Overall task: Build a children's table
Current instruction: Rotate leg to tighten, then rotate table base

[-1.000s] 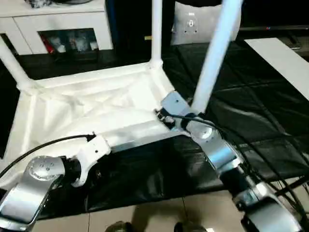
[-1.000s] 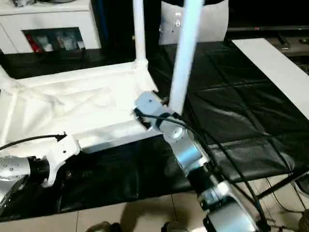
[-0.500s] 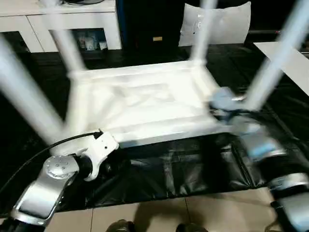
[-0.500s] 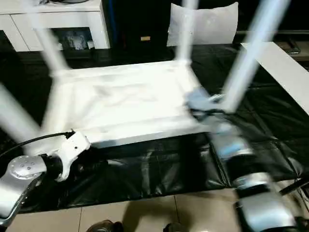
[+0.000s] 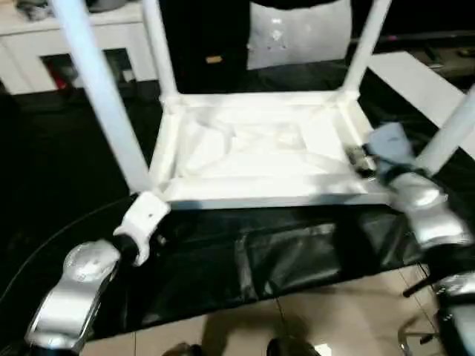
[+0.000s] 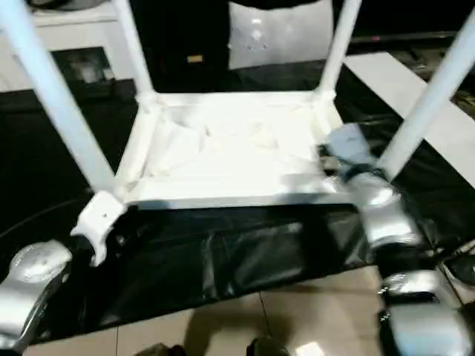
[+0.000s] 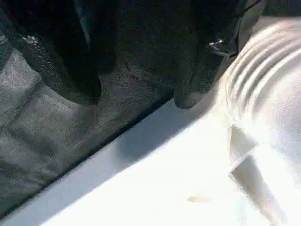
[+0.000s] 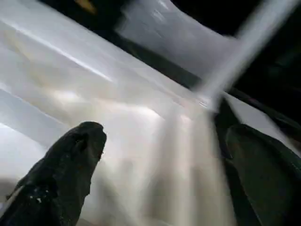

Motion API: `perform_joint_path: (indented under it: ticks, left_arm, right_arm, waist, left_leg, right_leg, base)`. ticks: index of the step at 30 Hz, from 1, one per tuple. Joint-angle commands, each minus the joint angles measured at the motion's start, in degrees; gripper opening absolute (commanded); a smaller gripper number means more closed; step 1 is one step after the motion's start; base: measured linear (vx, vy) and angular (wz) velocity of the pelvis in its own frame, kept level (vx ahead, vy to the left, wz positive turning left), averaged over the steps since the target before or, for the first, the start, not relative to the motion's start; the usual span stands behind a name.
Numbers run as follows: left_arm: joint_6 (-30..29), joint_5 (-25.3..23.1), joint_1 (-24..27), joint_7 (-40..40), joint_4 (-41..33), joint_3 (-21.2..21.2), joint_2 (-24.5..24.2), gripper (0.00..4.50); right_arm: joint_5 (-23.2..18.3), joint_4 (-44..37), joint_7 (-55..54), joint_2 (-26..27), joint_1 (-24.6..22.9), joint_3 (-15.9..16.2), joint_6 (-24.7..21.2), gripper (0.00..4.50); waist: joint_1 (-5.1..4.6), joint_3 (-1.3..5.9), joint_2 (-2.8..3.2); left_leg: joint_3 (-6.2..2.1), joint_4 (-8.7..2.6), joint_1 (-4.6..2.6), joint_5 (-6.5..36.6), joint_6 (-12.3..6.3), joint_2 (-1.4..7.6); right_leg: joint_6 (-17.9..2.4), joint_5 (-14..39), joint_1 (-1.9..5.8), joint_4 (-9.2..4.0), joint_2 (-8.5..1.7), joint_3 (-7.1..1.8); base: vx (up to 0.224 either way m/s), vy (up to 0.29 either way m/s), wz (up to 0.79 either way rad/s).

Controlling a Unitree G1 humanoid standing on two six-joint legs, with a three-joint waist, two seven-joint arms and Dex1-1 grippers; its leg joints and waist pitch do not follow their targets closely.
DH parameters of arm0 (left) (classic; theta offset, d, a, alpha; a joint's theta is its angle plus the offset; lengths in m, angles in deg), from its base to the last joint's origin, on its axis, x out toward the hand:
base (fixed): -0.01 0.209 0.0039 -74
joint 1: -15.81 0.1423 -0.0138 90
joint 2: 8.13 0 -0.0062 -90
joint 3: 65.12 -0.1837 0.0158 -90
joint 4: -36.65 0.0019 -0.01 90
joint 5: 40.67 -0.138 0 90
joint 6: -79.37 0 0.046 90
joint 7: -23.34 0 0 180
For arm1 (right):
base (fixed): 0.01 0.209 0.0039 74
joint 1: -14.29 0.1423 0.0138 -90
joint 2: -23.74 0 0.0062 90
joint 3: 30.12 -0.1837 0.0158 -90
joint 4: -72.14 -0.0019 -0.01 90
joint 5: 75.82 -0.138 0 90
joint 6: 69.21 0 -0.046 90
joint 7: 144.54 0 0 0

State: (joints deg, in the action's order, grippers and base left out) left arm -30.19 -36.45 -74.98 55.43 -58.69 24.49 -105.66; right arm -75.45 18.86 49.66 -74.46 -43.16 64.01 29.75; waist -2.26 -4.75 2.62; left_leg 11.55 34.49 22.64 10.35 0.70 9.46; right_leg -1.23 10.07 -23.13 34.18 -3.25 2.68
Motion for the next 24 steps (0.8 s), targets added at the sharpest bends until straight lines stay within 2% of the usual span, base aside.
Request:
perform_joint_path:
  ticks: [1, 3, 4, 5, 7, 8, 9, 10, 11, 12, 13, 14, 15, 17, 18, 19, 20, 21, 22, 24]
  left_arm:
    - [1.13, 3.32, 2.54, 0.89, -1.24, 3.56, -0.39, 3.18]
    - [1.77, 5.02, 4.28, 2.33, -1.39, 5.21, -0.66, 3.24]
    - [2.03, 5.42, 4.73, 2.66, -1.34, 5.73, -0.73, 3.58]
    - [2.4, 5.81, 5.03, 2.9, -1.17, 6.23, -0.74, 3.59]
    - [3.61, 7.23, 5.62, 3.21, -0.66, 8.16, -0.48, 3.59]
    - [4.57, 7.97, 5.94, 3.38, -0.37, 9.21, -0.59, 3.77]
    - [5.25, 8.52, 6.13, 3.4, -0.15, 10.14, -0.72, 3.93]
    - [6.41, 9.07, 6.28, 3.49, 0.06, 11.16, -0.86, 4.01]
    - [7.21, 9.78, 6.17, 3.52, 0.21, 12.2, -0.81, 4.01]
    - [7.81, 10.88, 5.8, 3.35, 0.34, 13.36, -0.69, 4.01]
    - [8.35, 11.66, 5.39, 3.26, 0.34, 14.17, -0.6, 4.09]
    - [8.67, 12.79, 4.35, 3.45, 0.34, 14.98, -0.44, 4.24]
    - [8.67, 12.79, 4.35, 3.45, 0.34, 14.98, -0.44, 4.38]
    - [8.16, 14.8, 0.55, 4.69, 1.44, 15.19, -0.28, 4.43]
    - [7.89, 14.78, -0.27, 4.85, 2.02, 14.9, -0.32, 4.45]
    - [7.82, 14.7, -0.57, 4.86, 2.28, 14.78, -0.34, 4.45]
    - [8.28, 14.35, -2.0, 4.87, 3.79, 14.23, -0.29, 4.48]
    - [8.5, 14.05, -4.04, 4.24, 5.57, 13.83, 0.13, 4.48]
    - [8.5, 14.05, -4.04, 4.24, 5.57, 13.83, 0.13, 4.48]
    - [8.44, 15.24, -6.66, 3.8, 7.47, 14.18, 1.31, 4.48]
  right_arm:
    - [-3.75, -7.26, 3.17, 0.99, -2.36, 0.44, -0.5, 4.5]
    - [-5.69, -12.09, 5.16, 1.9, -4.89, 1.44, -1.54, 4.5]
    - [-6.27, -13.53, 5.8, 2.13, -5.69, 1.76, -1.79, 4.5]
    - [-6.97, -14.91, 6.55, 2.39, -6.47, 1.85, -2.6, 4.5]
    - [-9.33, -19.9, 8.32, 2.77, -9.29, 2.35, -6.26, 4.5]
    - [-10.67, -23.17, 9.44, 2.76, -11.29, 2.61, -8.3, 4.5]
    - [-11.97, -26.01, 10.53, 2.53, -13.15, 2.9, -10.29, 4.5]
    - [-13.23, -29.03, 11.73, 2.14, -15.25, 3.21, -12.11, 4.5]
    - [-14.5, -31.48, 12.89, 1.61, -17.04, 3.54, -13.79, 4.5]
    - [-16.02, -34.38, 14.06, 0.87, -19.06, 3.89, -16.17, 4.5]
    - [-17.21, -36.61, 14.88, 0.24, -20.61, 4.13, -18.01, 4.5]
    - [-19.55, -39.38, 15.98, -0.49, -22.67, 4.38, -20.88, 4.5]
    - [-19.55, -39.38, 15.98, -0.49, -22.67, 4.38, -20.88, 4.5]
    - [-24.38, -44.89, 16.98, -1.38, -27.36, 4.32, -28.23, 4.5]
    - [-24.59, -45.35, 16.81, -1.41, -27.94, 4.33, -29.17, 4.5]
    - [-24.63, -45.47, 16.73, -1.41, -28.12, 4.33, -29.46, 4.5]
    - [-25.3, -46.31, 16.28, -1.3, -28.85, 4.07, -32.11, 4.5]
    - [-25.47, -46.78, 16.05, -1.39, -29.45, 4.07, -34.4, 4.5]
    - [-25.47, -46.78, 16.05, -1.39, -29.45, 4.07, -34.4, 4.5]
    - [-25.76, -47.47, 15.41, -1.42, -29.92, 3.73, -37.45, 4.5]
  waist:
    - [0.41, 3.42, 0.07]
    - [0.5, 3.19, 0.13]
    - [0.64, 3.04, 0.29]
    - [0.81, 2.89, 0.23]
    - [0.98, 2.66, 0.31]
    - [1.28, 2.47, 0.29]
    - [1.42, 2.44, 0.31]
    - [1.67, 2.27, -0.18]
    - [2.07, 2.3, 0.15]
    - [2.03, 2.33, 0.09]
    - [2.08, 2.12, -0.36]
    - [2.28, 2.06, -0.25]
    - [2.34, 1.93, -0.16]
    - [2.6, 1.78, -0.1]
    - [2.67, 1.76, -0.13]
    - [2.52, 1.68, -0.27]
    - [2.33, 1.58, -0.48]
    - [2.21, 1.54, -0.33]
    - [2.15, 1.59, -0.31]
    - [2.08, 1.65, -0.32]
  left_leg:
    - [-2.07, -3.91, -1.19, 15.48, -5.06, 3.44]
    - [-2.09, -4.22, -1.4, 16.24, -5.08, 3.56]
    - [-2.12, -4.35, -1.5, 17.33, -4.58, 3.68]
    - [-2.16, -4.55, -1.73, 18.83, -3.81, 3.74]
    - [-2.19, -4.69, -1.89, 20.35, -3.19, 3.63]
    - [-2.32, -4.94, -2.21, 22.37, -1.87, 3.84]
    - [-2.31, -5.01, -2.08, 22.44, -1.67, 3.7]
    - [-2.34, -5.22, -2.13, 23.01, -1.34, 3.89]
    - [-2.44, -5.32, -2.15, 23.22, -1.06, 3.83]
    - [-2.42, -5.33, -2.13, 23.18, -0.87, 3.85]
    - [-2.49, -5.5, -1.84, 23.01, -0.83, 3.78]
    - [-2.46, -5.44, -2.13, 23.4, -0.64, 3.77]
    - [-2.5, -5.51, -2.11, 23.65, -0.68, 3.71]
    - [-2.56, -5.51, -2.45, 24.54, -0.21, 3.67]
    - [-2.58, -5.49, -2.59, 24.9, 0.01, 3.67]
    - [-2.76, -5.55, -2.3, 25.3, 0.52, 3.53]
    - [-2.9, -5.64, -2.1, 25.25, 0.84, 3.47]
    - [-2.86, -5.48, -2.26, 25.34, 0.98, 3.35]
    - [-2.9, -5.44, -2.26, 25.33, 1.08, 3.28]
    - [-2.94, -5.4, -2.19, 24.81, 1.17, 3.32]
  right_leg:
    - [-12.11, 13.8, 2.1, -4.5, -3.93, -2.09]
    - [-11.84, 14.83, 1.88, -4.67, -3.76, -2.09]
    - [-11.34, 16.01, 1.74, -4.68, -3.79, -2.18]
    - [-10.87, 17.77, 1.47, -4.86, -3.75, -2.19]
    - [-10.16, 19.55, 1.37, -5.07, -3.68, -2.32]
    - [-9.17, 21.47, 0.91, -5.17, -3.7, -2.47]
    - [-8.65, 21.67, 1.12, -5.25, -3.7, -2.49]
    - [-7.97, 21.96, 0.88, -5.36, -3.76, -2.71]
    - [-7.13, 22.81, 1.1, -5.39, -3.92, -2.78]
    - [-7.09, 22.68, 0.96, -5.33, -3.95, -2.84]
    - [-6.84, 23.03, 1.11, -5.49, -3.96, -2.82]
    - [-6.57, 23.88, 0.86, -5.49, -4.07, -2.98]
    - [-6.21, 24.65, 0.91, -5.61, -4.09, -2.99]
    - [-4.93, 27.09, 0.53, -6.06, -4.13, -3.1]
    - [-4.84, 27.51, 0.34, -6.06, -4.14, -3.08]
    - [-4.51, 28.9, 0.46, -6.11, -4.29, -2.95]
    - [-3.9, 30.03, 0.57, -6.21, -4.33, -2.94]
    - [-3.57, 30.92, 0.28, -6.35, -4.33, -3.04]
    - [-3.33, 31.46, 0.31, -6.35, -4.34, -3.0]
    - [-3.24, 31.32, 0.36, -6.45, -4.47, -3.08]
  base:
    - [0.0, 0.0, 0.0]
    - [0.0, 0.0, 0.0]
    - [0.0, 0.0, 0.0]
    - [0.0, 0.0, 0.0]
    - [0.0, 0.0, 0.0]
    - [0.0, 0.0, 0.0]
    - [0.0, 0.0, 0.0]
    - [0.0, 0.0, 0.0]
    - [0.0, 0.0, 0.0]
    - [0.0, 0.0, 0.0]
    - [0.0, 0.0, 0.0]
    - [0.0, 0.0, 0.0]
    - [0.0, 0.0, 0.0]
    - [0.0, 0.0, 0.0]
    - [0.0, 0.0, 0.0]
    - [0.0, 0.0, 0.0]
    - [0.0, 0.0, 0.0]
    - [0.0, 0.0, 0.0]
    - [0.0, 0.0, 0.0]
    - [0.0, 0.0, 0.0]
